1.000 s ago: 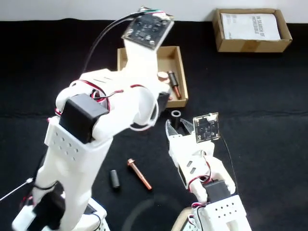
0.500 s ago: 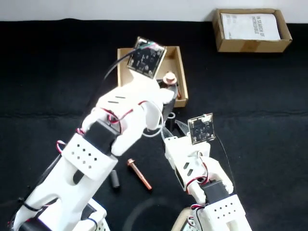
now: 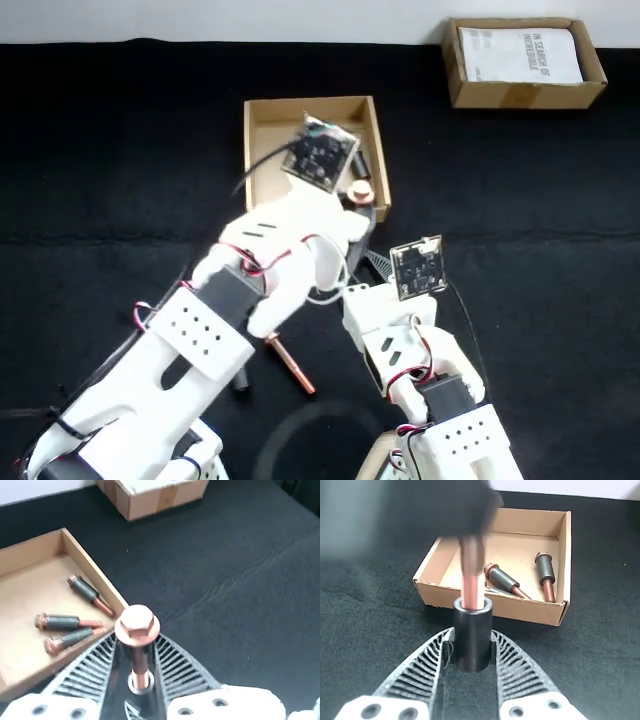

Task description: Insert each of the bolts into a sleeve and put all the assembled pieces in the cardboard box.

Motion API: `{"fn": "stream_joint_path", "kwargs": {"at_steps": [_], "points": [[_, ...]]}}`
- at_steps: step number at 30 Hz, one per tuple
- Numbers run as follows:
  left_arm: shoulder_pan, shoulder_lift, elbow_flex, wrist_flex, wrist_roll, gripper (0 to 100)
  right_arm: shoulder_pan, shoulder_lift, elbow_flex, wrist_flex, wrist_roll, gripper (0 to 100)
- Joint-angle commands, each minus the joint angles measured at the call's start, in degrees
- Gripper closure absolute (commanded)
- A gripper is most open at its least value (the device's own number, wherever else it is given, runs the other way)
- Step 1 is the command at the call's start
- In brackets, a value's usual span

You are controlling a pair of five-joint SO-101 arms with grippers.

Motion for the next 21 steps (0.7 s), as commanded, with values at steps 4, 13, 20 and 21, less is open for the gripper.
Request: {"fn": "stream_joint_path", "kwargs": {"at_steps": [4, 13, 20, 21], "points": [[0.5, -2.2, 2.5, -4.0, -0.4, 99, -0.3, -0.7, -0.8, -1.2, -0.1, 99.1], [0.1, -2.3, 3.1, 0.4, -0.4, 99, -0.2, -0.7, -0.8, -1.2, 0.0, 99.1], [-0.9, -2.4, 3.0, 4.5, -0.4, 89, -0.1, -0.7, -0.8, -1.0, 0.0, 99.1], [-1.6, -2.4, 2.8, 5.0, -0.3, 85, -0.1, -0.7, -0.8, -1.0, 0.0, 99.1]]}}
